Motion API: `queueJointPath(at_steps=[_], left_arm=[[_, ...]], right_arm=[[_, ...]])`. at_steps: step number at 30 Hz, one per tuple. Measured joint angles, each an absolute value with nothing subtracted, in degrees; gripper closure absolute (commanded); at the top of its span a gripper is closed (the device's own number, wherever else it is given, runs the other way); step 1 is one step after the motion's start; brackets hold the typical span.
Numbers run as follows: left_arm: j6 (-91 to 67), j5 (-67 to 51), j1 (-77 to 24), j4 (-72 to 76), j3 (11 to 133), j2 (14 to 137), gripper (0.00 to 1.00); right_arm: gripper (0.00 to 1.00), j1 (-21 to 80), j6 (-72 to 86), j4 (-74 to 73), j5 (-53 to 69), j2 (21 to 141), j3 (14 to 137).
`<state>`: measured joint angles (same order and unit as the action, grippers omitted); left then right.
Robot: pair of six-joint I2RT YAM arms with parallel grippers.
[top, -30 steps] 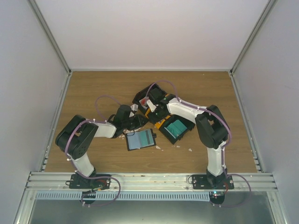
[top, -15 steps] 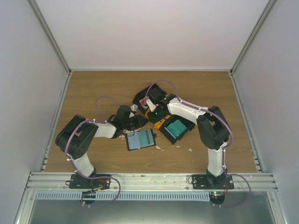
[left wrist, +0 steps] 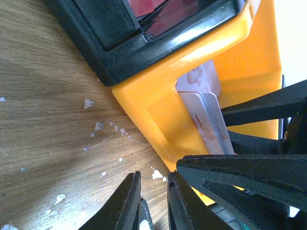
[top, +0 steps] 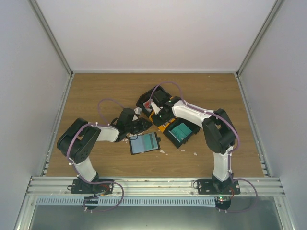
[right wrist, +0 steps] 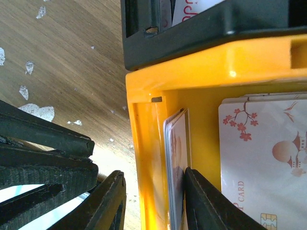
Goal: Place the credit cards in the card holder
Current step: Pick up the credit card from the storage box.
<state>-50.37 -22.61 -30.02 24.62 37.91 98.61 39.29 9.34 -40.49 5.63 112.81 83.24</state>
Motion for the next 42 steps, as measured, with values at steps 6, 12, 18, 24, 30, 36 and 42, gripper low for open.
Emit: queueJointPath(at_steps=[6, 12, 18, 24, 30, 36, 42], left_arm=[[-50.37, -22.61, -30.0, 24.62, 37.91, 98.61, 0.81], [-50.37, -22.63, -30.02, 24.62, 37.91, 98.61, 0.81], [-50.37, -22.63, -30.02, 24.62, 37.91, 98.61, 0.81], [-50.37, -22.65, -30.02, 24.6, 37.91, 98.63, 0.81], [-50.37, -22.65, -30.02, 24.62, 37.91, 98.63, 0.81], [-50.37, -22.68, -30.02, 24.62, 37.91, 98.63, 0.81], [-50.37, -22.87, -30.0, 24.62, 37.91, 98.63, 0.81]], right_arm=[[0.68, 39.27, 10.11, -40.45, 5.45, 112.38, 83.0], [0.7, 39.27, 10.81, -40.03, 5.28, 111.66, 82.3], [0.73, 39.27, 11.05, -40.03, 5.23, 110.69, 82.11], [0.78, 39.24, 11.09, -40.01, 5.19, 110.17, 81.69], [0.84, 39.07, 11.25, -40.01, 4.93, 110.08, 81.65], [0.86, 38.92, 11.25, -40.01, 4.91, 109.91, 81.62], [0.88, 38.92, 11.25, -39.99, 5.21, 109.1, 81.32]])
